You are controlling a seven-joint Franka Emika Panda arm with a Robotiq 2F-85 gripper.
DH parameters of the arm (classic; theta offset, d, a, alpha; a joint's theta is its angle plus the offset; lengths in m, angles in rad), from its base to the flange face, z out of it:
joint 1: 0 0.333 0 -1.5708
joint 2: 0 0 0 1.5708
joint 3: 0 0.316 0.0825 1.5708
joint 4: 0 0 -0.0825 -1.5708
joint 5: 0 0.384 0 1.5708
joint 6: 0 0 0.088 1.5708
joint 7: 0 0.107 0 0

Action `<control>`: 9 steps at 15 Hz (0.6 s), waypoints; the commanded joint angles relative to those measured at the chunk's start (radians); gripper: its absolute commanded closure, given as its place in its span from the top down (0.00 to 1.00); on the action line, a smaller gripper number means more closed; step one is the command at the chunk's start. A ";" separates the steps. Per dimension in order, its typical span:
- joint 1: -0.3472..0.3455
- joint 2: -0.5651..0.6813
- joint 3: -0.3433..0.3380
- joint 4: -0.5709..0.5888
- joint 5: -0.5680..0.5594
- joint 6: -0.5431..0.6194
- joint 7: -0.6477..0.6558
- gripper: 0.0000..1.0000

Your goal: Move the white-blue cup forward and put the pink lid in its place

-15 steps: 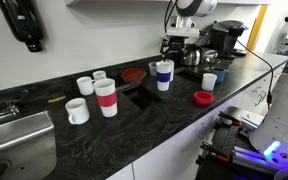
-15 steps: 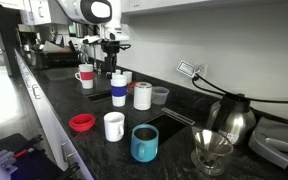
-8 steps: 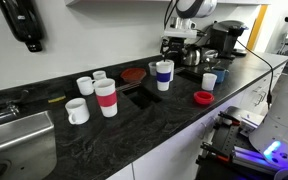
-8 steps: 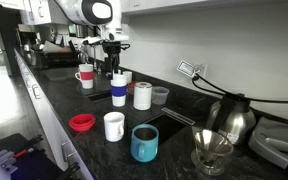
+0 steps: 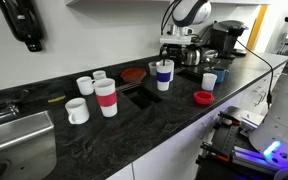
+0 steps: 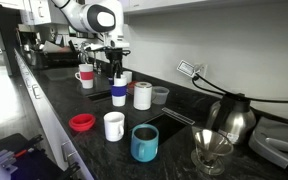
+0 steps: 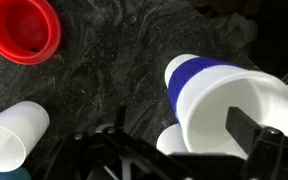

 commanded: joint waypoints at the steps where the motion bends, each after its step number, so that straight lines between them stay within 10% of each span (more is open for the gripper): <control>1: 0.015 0.034 -0.009 0.028 -0.004 0.024 0.012 0.75; 9: 0.027 0.052 -0.011 0.027 0.003 0.049 0.018 0.24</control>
